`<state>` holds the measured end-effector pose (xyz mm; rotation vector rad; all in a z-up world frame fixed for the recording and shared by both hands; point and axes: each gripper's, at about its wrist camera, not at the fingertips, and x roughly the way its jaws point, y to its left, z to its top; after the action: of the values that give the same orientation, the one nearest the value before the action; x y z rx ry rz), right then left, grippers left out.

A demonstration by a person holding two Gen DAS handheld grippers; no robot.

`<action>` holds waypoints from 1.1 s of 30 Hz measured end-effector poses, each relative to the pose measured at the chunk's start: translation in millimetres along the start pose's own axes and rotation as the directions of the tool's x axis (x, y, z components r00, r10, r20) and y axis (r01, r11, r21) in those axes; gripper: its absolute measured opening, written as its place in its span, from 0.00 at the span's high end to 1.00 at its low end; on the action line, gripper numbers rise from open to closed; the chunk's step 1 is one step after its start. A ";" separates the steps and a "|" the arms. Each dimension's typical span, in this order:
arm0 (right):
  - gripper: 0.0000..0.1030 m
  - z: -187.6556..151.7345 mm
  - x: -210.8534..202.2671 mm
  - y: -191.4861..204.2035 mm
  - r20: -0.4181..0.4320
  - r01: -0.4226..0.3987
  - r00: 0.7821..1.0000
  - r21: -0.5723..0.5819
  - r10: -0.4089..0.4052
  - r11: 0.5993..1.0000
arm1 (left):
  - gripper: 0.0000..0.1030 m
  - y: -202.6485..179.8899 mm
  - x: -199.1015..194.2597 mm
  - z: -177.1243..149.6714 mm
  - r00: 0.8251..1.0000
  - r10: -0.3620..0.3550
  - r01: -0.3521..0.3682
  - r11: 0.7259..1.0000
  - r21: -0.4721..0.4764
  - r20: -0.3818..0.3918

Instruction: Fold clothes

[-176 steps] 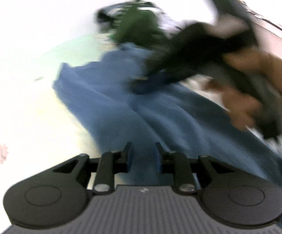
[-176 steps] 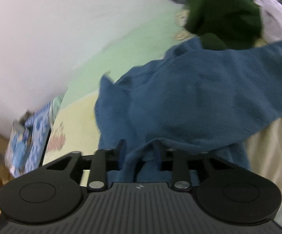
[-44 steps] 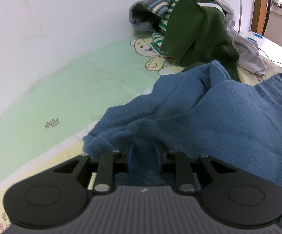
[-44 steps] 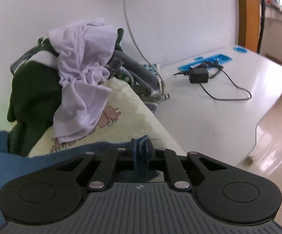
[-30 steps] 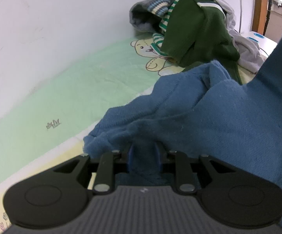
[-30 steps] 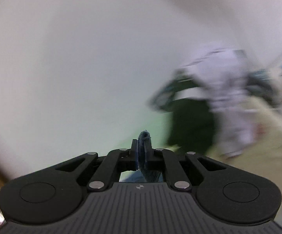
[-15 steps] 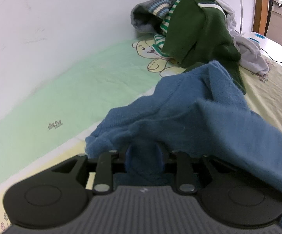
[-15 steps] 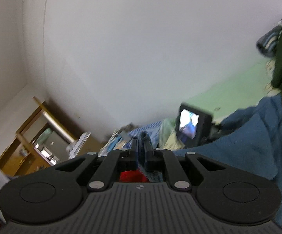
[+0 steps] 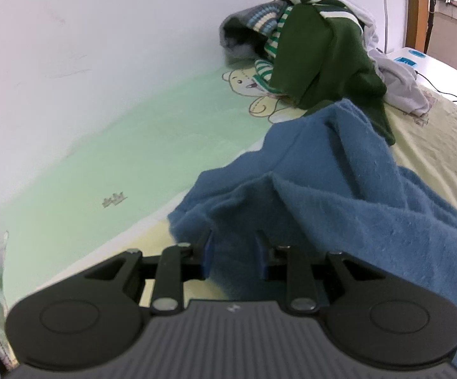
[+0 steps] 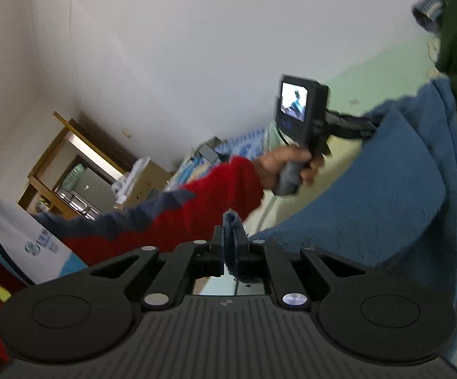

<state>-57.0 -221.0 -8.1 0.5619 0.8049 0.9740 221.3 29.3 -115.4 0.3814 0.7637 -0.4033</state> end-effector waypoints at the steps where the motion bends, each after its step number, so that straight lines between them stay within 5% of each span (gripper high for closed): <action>1: 0.94 -2.8 -2.3 -2.5 -0.008 0.008 1.000 0.008 -0.008 1.000 | 0.72 2.0 -2.9 -1.5 1.000 0.000 0.000 1.000 -0.005 0.001; 10: 0.94 -10.7 -11.9 -24.0 -0.016 0.042 0.999 0.028 -0.041 0.999 | 0.73 33.6 -28.6 -20.3 0.998 -0.065 0.060 0.985 -0.164 -0.026; 18: 0.94 -19.3 1.5 -22.8 -0.092 0.082 0.992 -0.036 -0.084 0.996 | 0.68 5.3 -44.3 -13.9 0.995 -0.096 0.098 0.984 -0.148 0.023; 27: 0.94 -34.2 29.3 3.6 -0.164 0.179 0.963 -0.203 -0.213 0.963 | 0.63 -18.2 -19.8 -5.3 0.991 -0.133 0.131 0.979 -0.153 -0.004; 33: 0.94 -46.4 44.9 22.7 -0.167 0.266 0.926 -0.345 -0.337 0.900 | 0.60 -25.6 -13.6 -3.7 0.990 -0.135 0.129 0.982 -0.139 -0.035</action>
<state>-91.3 -167.7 -34.1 0.0415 0.8835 0.8603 197.9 11.9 -112.7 0.2125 0.8571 -0.4653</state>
